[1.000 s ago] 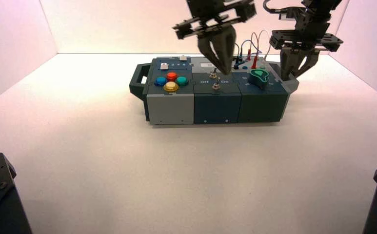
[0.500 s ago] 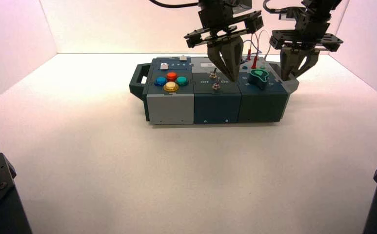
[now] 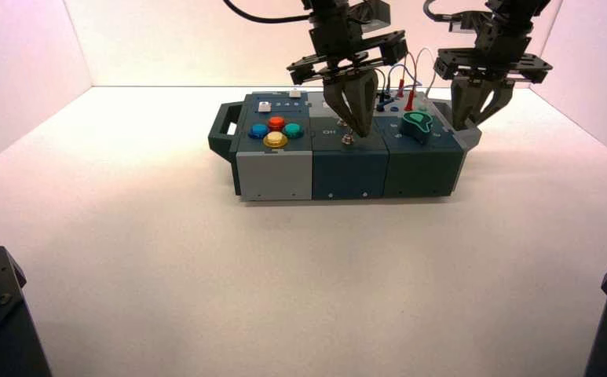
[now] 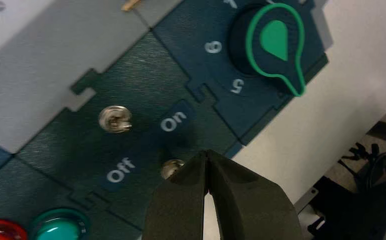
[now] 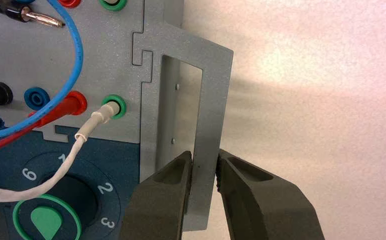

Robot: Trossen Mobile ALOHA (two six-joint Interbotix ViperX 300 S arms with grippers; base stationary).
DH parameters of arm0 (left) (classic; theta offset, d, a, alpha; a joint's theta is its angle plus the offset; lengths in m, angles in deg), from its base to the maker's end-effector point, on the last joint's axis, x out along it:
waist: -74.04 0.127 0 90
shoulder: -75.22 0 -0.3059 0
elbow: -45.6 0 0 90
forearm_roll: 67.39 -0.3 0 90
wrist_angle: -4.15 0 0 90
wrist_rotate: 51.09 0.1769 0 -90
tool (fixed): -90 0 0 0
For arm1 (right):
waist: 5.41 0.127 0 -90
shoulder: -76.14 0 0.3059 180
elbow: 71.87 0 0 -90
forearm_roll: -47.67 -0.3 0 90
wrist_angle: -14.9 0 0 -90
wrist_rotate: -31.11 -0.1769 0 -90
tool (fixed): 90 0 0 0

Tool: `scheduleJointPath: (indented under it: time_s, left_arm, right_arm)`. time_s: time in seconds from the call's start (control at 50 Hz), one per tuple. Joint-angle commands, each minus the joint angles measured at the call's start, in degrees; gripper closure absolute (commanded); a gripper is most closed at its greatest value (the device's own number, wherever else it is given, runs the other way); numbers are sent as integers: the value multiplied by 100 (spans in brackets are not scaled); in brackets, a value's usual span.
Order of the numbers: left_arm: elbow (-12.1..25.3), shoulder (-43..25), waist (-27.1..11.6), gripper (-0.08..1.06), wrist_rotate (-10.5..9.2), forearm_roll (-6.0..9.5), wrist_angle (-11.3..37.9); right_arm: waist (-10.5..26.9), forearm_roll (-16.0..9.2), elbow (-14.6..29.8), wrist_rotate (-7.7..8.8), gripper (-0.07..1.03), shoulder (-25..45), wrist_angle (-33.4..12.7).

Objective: Flip the bottom switch off with the left gripper.

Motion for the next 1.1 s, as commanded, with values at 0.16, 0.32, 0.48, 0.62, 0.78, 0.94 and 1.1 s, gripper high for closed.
scheduleJointPath:
  time_s: [0.16, 0.32, 0.48, 0.62, 0.78, 0.94, 1.1]
  left_arm:
    - [-114, 158, 123, 101, -9, -44, -105]
    - [-211, 176, 220, 101, -9, -53, -202]
    - [-255, 220, 308, 101, -9, -53, -211]
    - [-299, 308, 360, 101, -9, -62, -272]
    - [-352, 360, 466, 101, 0, -88, -281]
    - [-396, 422, 527, 101, 9, -105, -255]
    - [-334, 580, 466, 101, 9, -70, -141]
  right_arm:
    - [26, 9, 141, 123, 99, -97, 35]
    - [26, 9, 132, 123, 99, -88, 44]
    - [26, 9, 132, 132, 99, -44, 44]
    - [26, 9, 141, 132, 99, -26, 35]
    - [26, 9, 149, 141, 99, -26, 35]
    - [26, 9, 141, 141, 99, -26, 35]
    - [26, 9, 149, 141, 99, 0, 35]
